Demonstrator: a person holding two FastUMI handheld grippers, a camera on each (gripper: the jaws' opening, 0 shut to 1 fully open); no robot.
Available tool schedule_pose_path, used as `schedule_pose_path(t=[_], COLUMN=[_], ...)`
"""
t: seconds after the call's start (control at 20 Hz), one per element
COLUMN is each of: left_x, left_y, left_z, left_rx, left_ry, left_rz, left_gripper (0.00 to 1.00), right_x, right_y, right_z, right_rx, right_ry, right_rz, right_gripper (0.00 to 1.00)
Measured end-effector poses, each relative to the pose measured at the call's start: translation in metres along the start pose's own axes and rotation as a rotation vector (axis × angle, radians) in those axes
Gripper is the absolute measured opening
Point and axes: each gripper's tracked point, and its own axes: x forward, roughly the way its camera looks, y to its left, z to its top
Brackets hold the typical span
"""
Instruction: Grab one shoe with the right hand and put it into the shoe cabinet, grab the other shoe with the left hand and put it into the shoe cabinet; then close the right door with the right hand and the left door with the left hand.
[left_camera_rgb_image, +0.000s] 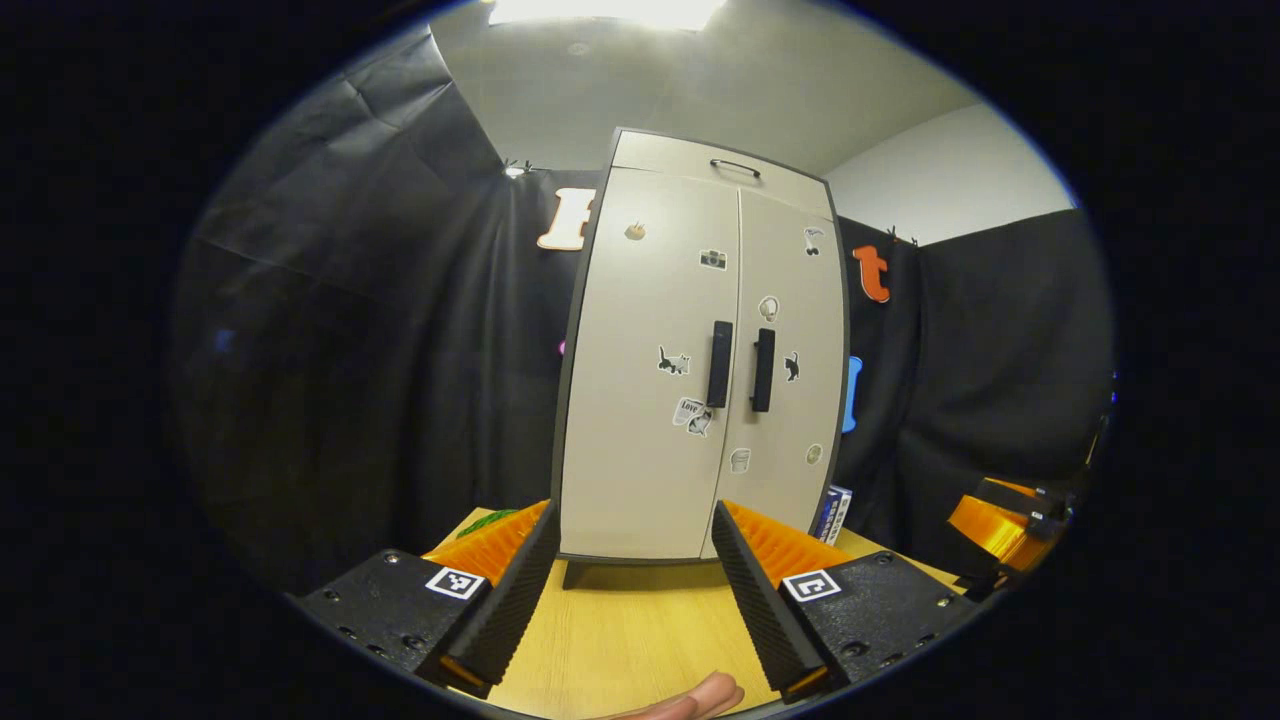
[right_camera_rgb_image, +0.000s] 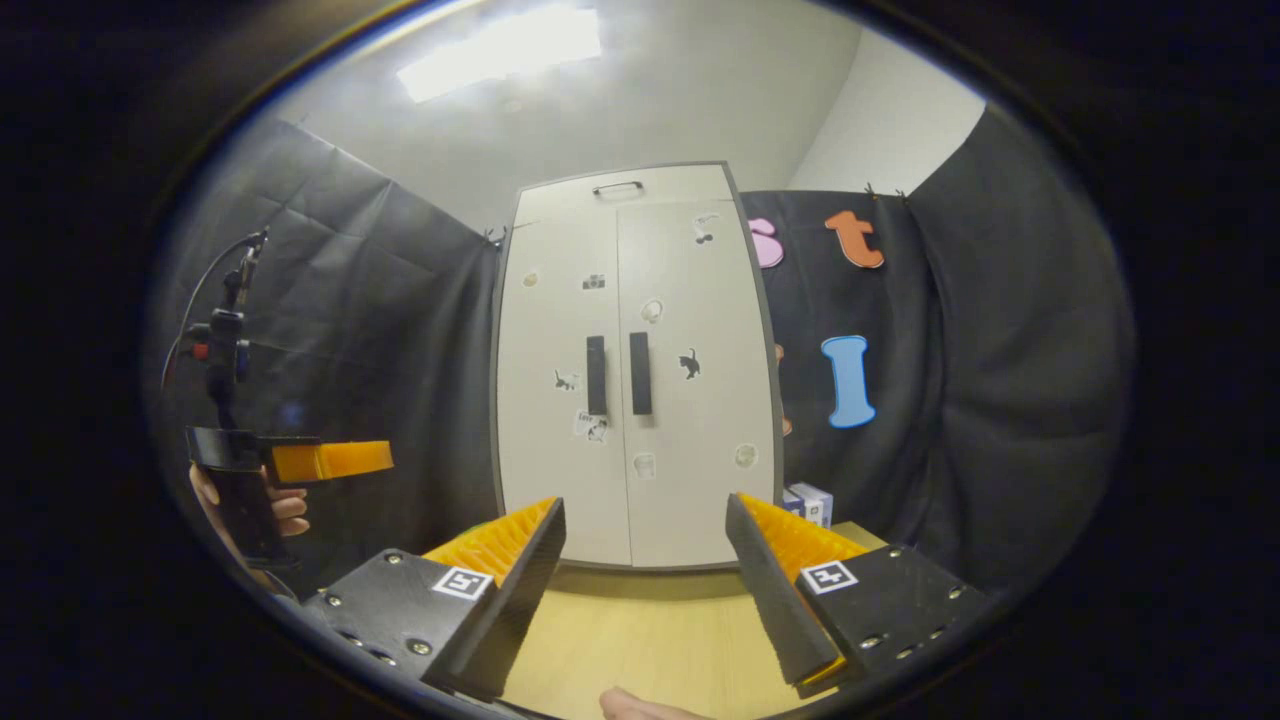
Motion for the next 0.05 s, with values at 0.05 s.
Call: schedule_pose_path(t=[0.05], left_x=[0.0012], left_y=[-0.0031], left_z=[-0.0004], left_rx=[0.002], left_ry=[0.007], left_rz=[-0.007], left_gripper=[0.93], right_x=[-0.0004], right_y=[0.0011], right_z=[0.002], right_rx=[0.009], right_ry=[-0.003], right_rz=[0.015], right_gripper=[0.96])
